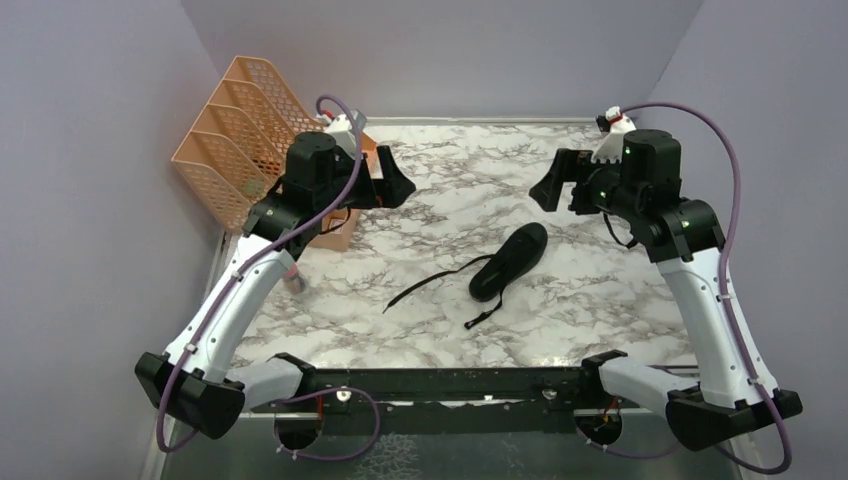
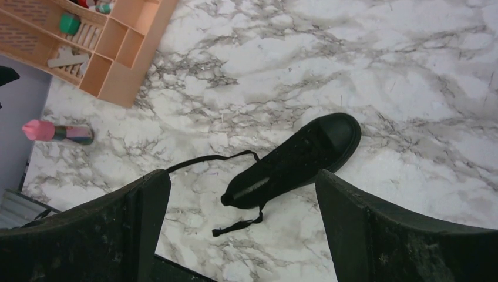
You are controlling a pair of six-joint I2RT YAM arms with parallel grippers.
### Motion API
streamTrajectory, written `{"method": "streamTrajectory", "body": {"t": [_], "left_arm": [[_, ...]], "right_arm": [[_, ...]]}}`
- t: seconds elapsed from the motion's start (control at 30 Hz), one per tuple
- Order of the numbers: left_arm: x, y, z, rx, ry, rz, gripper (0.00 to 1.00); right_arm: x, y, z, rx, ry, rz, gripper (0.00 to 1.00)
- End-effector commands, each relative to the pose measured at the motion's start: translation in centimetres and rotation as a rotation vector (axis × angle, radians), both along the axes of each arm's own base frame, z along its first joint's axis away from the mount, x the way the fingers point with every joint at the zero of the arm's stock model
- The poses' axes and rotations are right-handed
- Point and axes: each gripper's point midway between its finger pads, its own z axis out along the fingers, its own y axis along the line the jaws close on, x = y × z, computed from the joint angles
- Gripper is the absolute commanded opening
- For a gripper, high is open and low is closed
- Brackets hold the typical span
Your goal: Tie the shoes
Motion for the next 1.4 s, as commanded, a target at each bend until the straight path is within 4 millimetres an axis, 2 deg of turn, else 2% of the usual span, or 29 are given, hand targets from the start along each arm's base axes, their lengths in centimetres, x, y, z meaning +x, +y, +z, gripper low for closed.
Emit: {"method": "streamTrajectory", "body": {"t": [0.0, 0.17, 0.3, 0.47, 0.6, 0.73, 0.8, 0.9, 1.0, 1.1, 1.2, 1.27, 1.37], "left_arm": [[-0.9, -3.1, -1.1, -0.003, 0.020, -0.041, 0.99], [-2.3, -5.1, -2.8, 0.016, 0.048, -0.099, 0.99], [-3.5, -5.8, -4.2, 0.025, 0.081, -0.144, 0.99], [-5.0, -5.8, -5.4, 0.077, 0.130, -0.214, 0.99], [-4.8, -5.0, -5.6, 0.149, 0.112, -0.215, 0.99], [-3.7, -5.8, -5.3, 0.173, 0.112, -0.235, 0.99], [-3.0, -6.4, -4.9, 0.170, 0.108, -0.241, 0.99], [-2.3, -6.6, -4.7, 0.175, 0.098, -0.234, 0.99], [-1.7, -6.9, -4.2, 0.176, 0.088, -0.226, 0.99], [-1.4, -7.6, -3.3, 0.149, 0.084, -0.242, 0.99], [-1.1, -7.7, -3.9, 0.158, 0.097, -0.237, 0.99], [-1.0, -7.7, -4.3, 0.168, 0.098, -0.239, 0.99], [-1.0, -7.6, -4.5, 0.175, 0.088, -0.240, 0.99]], "right_arm": [[-0.7, -0.6, -3.1, -0.020, 0.120, -0.050, 1.00], [0.7, 1.0, -6.6, 0.024, 0.258, -0.048, 1.00], [3.2, 2.7, -9.2, 0.083, 0.348, -0.053, 1.00], [6.3, 2.8, -13.9, 0.181, 0.526, -0.112, 1.00], [7.7, 1.5, -17.3, 0.224, 0.657, -0.211, 1.00], [6.4, -1.2, -21.5, 0.235, 0.759, -0.285, 1.00], [5.7, -2.5, -22.8, 0.239, 0.753, -0.296, 1.00], [5.4, -3.0, -24.2, 0.200, 0.717, -0.253, 1.00], [5.0, -1.9, -26.0, 0.225, 0.760, -0.170, 0.98], [5.4, 0.3, -26.0, 0.307, 0.737, -0.073, 0.96], [5.5, 2.1, -26.6, 0.358, 0.731, -0.008, 0.96], [5.6, 2.8, -27.7, 0.339, 0.752, 0.011, 0.96], [6.2, 5.1, -27.8, 0.290, 0.736, 0.084, 0.96]]}}
